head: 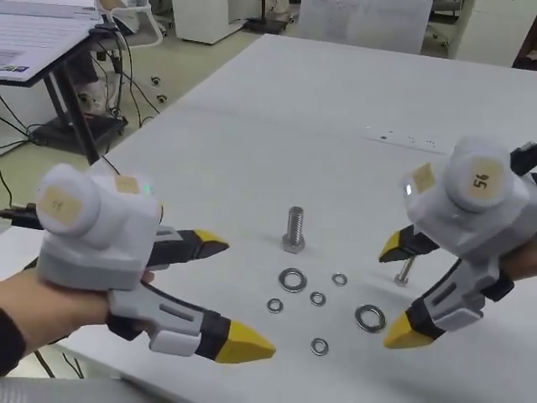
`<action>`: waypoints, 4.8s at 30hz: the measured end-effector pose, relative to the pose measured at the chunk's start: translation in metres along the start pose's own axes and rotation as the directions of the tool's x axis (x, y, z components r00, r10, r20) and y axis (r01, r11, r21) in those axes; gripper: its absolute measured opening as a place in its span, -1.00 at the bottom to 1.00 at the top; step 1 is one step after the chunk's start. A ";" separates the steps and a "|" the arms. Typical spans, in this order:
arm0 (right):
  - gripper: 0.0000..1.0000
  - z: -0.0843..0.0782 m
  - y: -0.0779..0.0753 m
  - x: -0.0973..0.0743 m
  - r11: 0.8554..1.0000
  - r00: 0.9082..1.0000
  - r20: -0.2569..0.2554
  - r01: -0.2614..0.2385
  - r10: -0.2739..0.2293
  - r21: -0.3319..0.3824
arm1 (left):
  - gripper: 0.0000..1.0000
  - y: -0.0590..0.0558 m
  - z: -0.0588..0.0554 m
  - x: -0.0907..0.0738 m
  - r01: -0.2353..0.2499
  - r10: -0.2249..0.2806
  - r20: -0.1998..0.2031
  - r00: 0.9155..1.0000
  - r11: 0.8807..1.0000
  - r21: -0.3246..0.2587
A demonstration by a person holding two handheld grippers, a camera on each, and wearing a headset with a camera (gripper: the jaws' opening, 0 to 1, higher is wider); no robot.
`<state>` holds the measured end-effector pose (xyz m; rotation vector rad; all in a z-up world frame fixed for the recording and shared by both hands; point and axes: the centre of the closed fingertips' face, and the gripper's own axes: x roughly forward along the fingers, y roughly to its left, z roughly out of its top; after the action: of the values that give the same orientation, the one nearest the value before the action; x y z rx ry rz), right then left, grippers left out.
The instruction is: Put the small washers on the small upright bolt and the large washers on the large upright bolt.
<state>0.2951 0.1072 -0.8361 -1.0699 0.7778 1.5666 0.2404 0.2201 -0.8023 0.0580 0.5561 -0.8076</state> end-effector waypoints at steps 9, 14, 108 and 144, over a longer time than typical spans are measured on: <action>0.05 -0.004 0.001 0.010 1.000 0.998 -0.068 -0.007 0.006 -0.008 | 0.78 -0.002 0.000 -0.001 -0.006 0.006 0.002 1.000 1.000 0.002; -0.10 -0.006 0.001 0.017 1.000 0.995 -0.100 -0.011 0.009 -0.015 | 0.77 -0.004 -0.001 -0.001 -0.003 0.003 -0.002 1.000 1.000 0.006; -0.55 -0.006 0.005 0.027 0.999 0.958 -0.284 -0.024 0.033 0.033 | 0.65 -0.010 0.012 -0.011 0.013 -0.016 0.069 0.998 0.999 0.044; -0.55 0.085 -0.055 -0.034 0.996 0.986 -0.145 0.083 -0.088 -0.036 | 0.63 0.025 0.030 -0.024 -0.159 0.153 0.163 0.975 0.987 0.025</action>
<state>0.3300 0.1835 -0.7697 -1.2353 0.7988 1.4431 0.2581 0.2462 -0.7687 0.0700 0.3786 -0.6632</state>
